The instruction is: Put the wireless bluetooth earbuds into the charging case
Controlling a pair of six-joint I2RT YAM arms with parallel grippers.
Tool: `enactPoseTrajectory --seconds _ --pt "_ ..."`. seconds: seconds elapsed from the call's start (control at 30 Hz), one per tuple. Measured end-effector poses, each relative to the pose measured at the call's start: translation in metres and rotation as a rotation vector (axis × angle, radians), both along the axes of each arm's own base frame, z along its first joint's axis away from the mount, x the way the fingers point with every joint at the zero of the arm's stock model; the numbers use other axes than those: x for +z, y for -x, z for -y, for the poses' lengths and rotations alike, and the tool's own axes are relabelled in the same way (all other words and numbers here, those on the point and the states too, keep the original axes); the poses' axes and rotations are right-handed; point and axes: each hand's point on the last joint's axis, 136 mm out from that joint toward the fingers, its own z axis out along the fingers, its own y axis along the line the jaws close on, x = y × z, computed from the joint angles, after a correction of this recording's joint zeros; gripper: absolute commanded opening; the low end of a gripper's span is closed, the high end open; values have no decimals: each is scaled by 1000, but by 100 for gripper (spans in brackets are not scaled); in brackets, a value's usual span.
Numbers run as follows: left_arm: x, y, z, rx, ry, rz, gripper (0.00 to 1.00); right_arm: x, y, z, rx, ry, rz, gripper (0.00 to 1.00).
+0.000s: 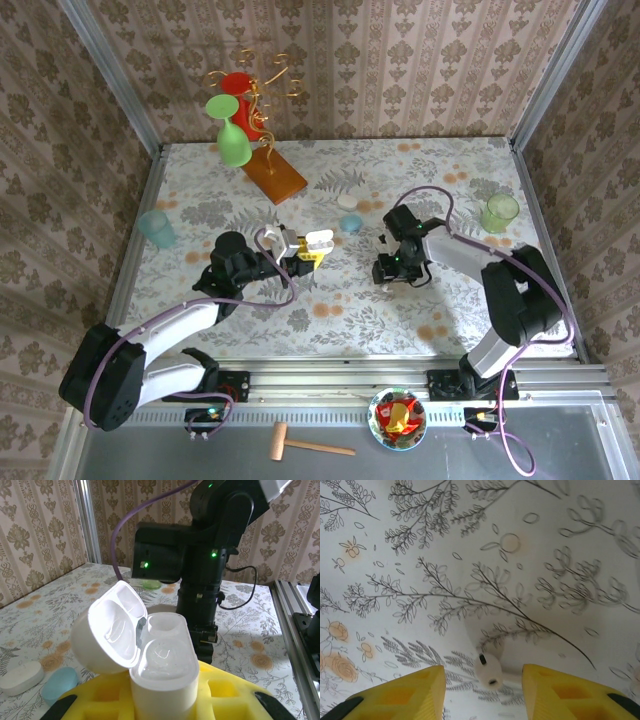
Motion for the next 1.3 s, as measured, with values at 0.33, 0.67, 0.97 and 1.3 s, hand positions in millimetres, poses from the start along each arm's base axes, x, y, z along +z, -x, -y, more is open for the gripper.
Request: enactPoseTrajectory --seconds 0.33,0.67,0.97,1.3 --pt "5 1 -1 0 8 12 5 -8 8 -17 58 -92 -44 34" --pt "5 1 -1 0 9 10 5 -7 37 -18 80 -137 -79 34" --pt "5 1 -1 0 9 8 5 -10 62 -12 65 -149 -98 34" --pt "6 2 -1 1 12 9 5 3 57 -14 62 -163 -46 39"
